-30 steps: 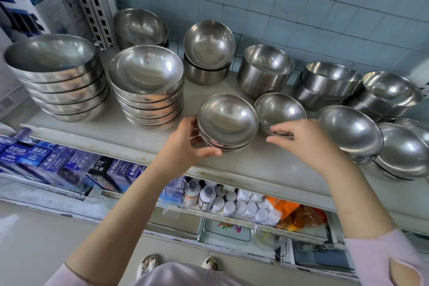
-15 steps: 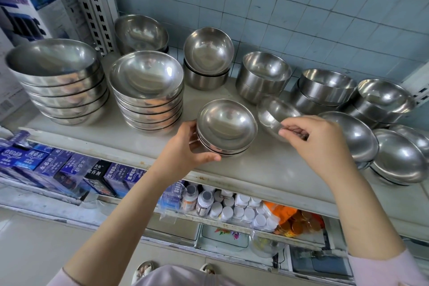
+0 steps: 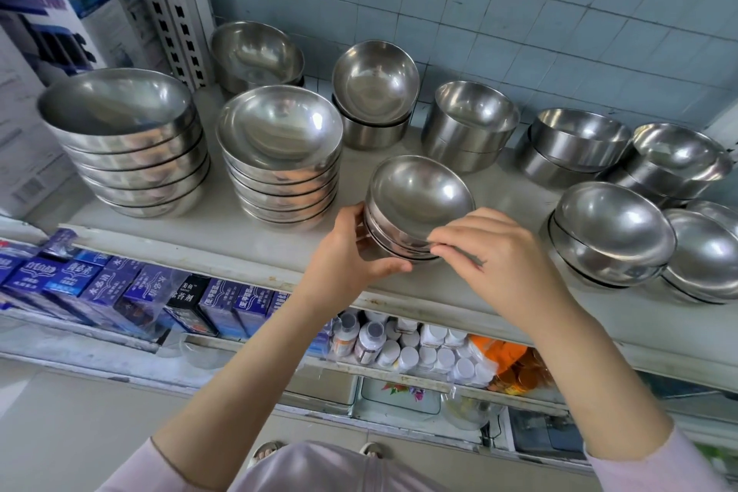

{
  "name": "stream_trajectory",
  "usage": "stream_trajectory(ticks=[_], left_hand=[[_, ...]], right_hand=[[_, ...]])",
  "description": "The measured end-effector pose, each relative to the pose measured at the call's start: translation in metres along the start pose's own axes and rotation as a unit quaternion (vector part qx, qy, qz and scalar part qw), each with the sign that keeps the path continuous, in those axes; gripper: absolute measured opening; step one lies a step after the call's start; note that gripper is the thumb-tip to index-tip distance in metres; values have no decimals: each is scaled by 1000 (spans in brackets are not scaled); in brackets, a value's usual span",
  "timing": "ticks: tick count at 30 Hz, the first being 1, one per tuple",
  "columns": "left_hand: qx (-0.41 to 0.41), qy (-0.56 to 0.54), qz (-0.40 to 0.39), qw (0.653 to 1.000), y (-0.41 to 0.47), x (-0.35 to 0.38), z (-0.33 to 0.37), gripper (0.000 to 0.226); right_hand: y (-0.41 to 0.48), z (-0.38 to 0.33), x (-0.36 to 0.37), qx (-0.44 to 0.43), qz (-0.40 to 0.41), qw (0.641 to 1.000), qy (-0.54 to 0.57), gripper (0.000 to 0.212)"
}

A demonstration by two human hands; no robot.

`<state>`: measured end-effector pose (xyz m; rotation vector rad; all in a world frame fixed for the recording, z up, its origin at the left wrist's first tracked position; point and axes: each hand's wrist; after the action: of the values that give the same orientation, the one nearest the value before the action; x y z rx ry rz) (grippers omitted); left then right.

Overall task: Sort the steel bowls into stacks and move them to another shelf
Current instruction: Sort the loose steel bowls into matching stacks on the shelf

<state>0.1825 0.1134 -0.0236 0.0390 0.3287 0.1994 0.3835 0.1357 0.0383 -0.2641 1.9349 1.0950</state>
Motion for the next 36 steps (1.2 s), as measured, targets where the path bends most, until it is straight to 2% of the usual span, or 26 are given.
stream_trajectory(ticks=[6,10,14,17,19,22,24,26,28,31,34,36], left_hand=[[2,15,-5,1000,0,-1,-2,97],[-3,18,-15,1000,0,-2,0,96],[-15,14,-28,999,1,-1,3,105],[-10,14,-48,999,-8,-8,9,115],[13,26,-33,999,-21,-17,7,102],[91,36,7,995,-44,-27,-4,62],[147,46,-17,988,-51,-27,-5,42],[183,58,-64,979,-53,-17,1,33],[202,57,-118,971,-52,2,14,36],[221,61,-202,952,-46,43,37,56],[172,62,-267,946,-31,93,53,83],[129,55,-272,952,-21,128,58,101]], right_hand=[[-3,-3,-1,24,-6,1000,-10,5],[-3,-5,0,39,-16,999,-24,12],[-7,-9,-9,121,-30,992,-16,37],[-15,-20,-18,189,10,982,-20,43],[-26,-25,-24,231,52,971,-29,41],[-50,-27,-32,279,118,952,-51,38],[-65,-26,-37,303,160,937,-71,36],[-77,-22,-45,322,187,924,-87,32],[-87,-15,-55,335,200,915,-98,30],[-96,1,-75,351,192,910,-110,33],[-103,25,-93,356,153,915,-115,36],[-106,44,-104,354,118,921,-109,37]])
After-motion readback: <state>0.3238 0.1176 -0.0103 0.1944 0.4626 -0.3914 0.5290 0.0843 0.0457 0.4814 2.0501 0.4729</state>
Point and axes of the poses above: each hand's wrist, its own y-axis towards the middle knuckle, its own x-axis out of the palm, z = x × y, and after that the axes turned 5 degrees about z, right-handed
